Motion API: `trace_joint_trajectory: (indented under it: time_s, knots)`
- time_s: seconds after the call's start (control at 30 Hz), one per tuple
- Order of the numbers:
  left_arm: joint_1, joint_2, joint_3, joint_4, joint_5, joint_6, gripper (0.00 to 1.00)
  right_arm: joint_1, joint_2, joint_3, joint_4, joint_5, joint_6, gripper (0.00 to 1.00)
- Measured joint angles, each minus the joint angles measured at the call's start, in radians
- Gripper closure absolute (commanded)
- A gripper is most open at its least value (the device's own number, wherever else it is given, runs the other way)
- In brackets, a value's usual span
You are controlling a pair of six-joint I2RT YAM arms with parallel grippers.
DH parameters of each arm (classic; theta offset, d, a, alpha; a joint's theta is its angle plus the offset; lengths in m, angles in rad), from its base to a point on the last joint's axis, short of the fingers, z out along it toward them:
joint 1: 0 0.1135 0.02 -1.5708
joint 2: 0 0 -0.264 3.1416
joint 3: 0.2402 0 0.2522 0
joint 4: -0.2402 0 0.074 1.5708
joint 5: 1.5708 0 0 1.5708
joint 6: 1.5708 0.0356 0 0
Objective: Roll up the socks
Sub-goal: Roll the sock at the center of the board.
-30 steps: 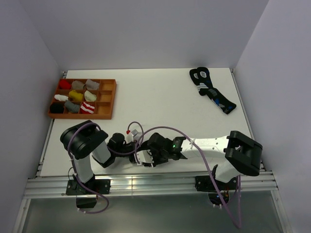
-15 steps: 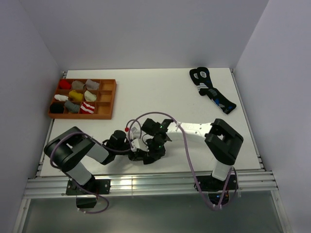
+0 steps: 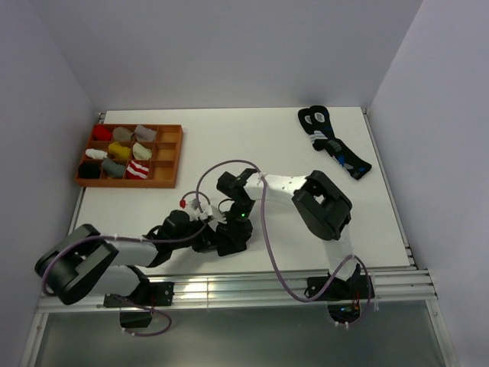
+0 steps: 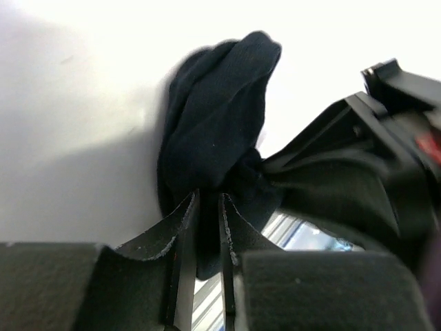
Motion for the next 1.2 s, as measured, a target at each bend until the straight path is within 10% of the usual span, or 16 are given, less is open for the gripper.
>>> trace_joint_trajectory:
  time_s: [0.5,0.9,1.2]
  knots:
    - [-0.062,-0.651,-0.137,-0.214,-0.253,0.146,0.73,-0.07,0.238,0.213,-0.344,-0.093,-0.007,0.72]
    - [-0.384,-0.415,-0.069,-0.14,-0.459,0.349,0.61,-0.08,0.328,0.309,-0.47,-0.084,-0.011,0.71]
    - [-0.409,-0.215,0.079,-0.062,-0.49,0.479,0.55,-0.105,0.343,0.31,-0.504,-0.067,-0.007,0.7]
